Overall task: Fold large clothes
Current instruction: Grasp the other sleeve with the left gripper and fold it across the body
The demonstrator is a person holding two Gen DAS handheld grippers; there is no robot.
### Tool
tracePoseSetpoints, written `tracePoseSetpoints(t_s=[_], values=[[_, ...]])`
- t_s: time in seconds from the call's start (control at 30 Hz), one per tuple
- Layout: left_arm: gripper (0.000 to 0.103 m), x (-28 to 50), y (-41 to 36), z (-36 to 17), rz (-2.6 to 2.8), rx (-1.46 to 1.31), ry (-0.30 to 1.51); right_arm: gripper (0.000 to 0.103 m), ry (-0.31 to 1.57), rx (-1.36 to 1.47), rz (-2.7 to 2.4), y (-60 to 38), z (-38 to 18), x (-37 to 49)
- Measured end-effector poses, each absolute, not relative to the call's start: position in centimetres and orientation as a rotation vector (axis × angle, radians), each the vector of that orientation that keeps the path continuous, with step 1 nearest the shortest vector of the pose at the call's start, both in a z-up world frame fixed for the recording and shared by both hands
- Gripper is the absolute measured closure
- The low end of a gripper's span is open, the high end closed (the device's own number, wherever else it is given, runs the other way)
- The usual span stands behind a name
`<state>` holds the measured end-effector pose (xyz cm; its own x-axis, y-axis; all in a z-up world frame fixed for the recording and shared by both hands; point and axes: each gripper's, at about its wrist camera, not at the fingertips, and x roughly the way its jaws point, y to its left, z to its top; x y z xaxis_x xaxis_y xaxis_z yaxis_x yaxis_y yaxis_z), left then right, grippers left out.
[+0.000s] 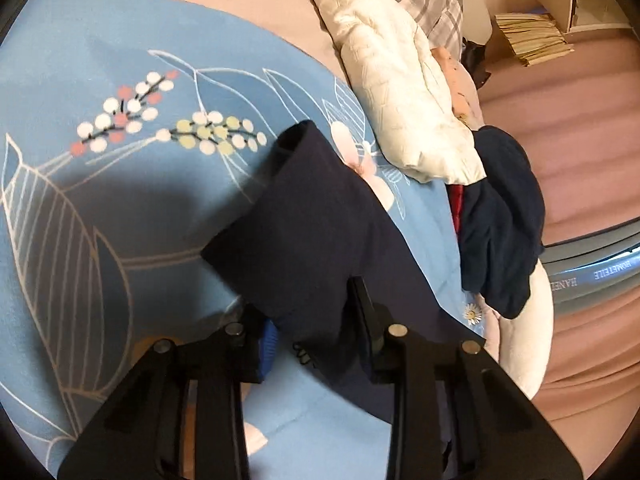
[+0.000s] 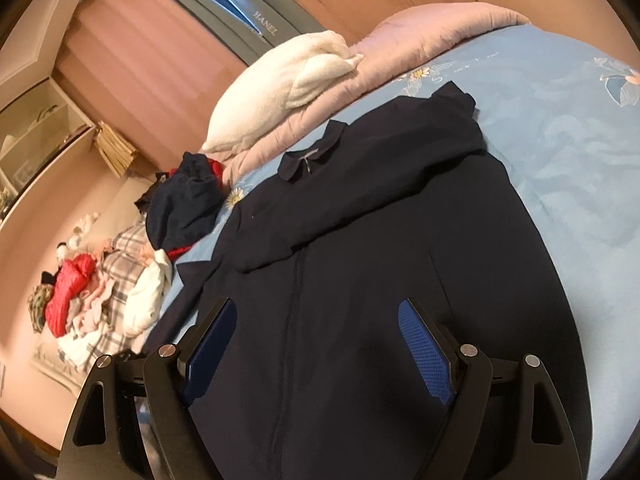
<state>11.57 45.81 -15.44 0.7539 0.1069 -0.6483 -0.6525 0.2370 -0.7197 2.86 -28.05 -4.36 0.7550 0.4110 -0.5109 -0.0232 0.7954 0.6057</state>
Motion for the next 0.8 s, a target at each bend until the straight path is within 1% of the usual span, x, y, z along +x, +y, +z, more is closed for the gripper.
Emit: tracePoseSetpoints(t_s=[0.03,0.1,0.13,0.17,0.23,0.3,0.57,0.67,0.8], values=[[0.072,11.8,45.7,-15.0,0.568,-1.197,0.544,0.02,0.682,0.614,0.252,-28.1,-4.3,2.9],[0.08,12.4,45.4,-13.7,0.578,-1.129,0.55,0.02,0.682,0.62,0.246,-28.4,-4.3,2.8],[0.087,12.8,45.0,-12.7,0.573,-1.085,0.55,0.02,0.678,0.623,0.249,-28.5,-4.3,2.7],[0.09,13.3,44.7,-11.8,0.564,-1.045,0.551,0.02,0.675,0.626,0.254,-28.5,-4.3,2.6],[0.091,14.0,43.5,-9.5,0.534,-0.961,0.547,0.02,0.67,0.63,0.262,-28.6,-4.4,2.3],[0.095,14.8,42.3,-7.3,0.509,-0.885,0.542,0.02,0.675,0.641,0.255,-28.9,-4.8,2.1],[0.096,18.6,33.6,2.4,0.373,-0.646,0.493,0.02,0.661,0.692,0.277,-30.3,-5.0,1.0],[0.095,20.8,28.4,5.9,0.281,-0.555,0.478,0.02,0.648,0.698,0.273,-31.1,-4.8,0.4],[0.095,23.2,20.7,9.0,0.17,-0.429,0.473,0.02,0.616,0.673,0.254,-31.9,-4.5,-0.8]])
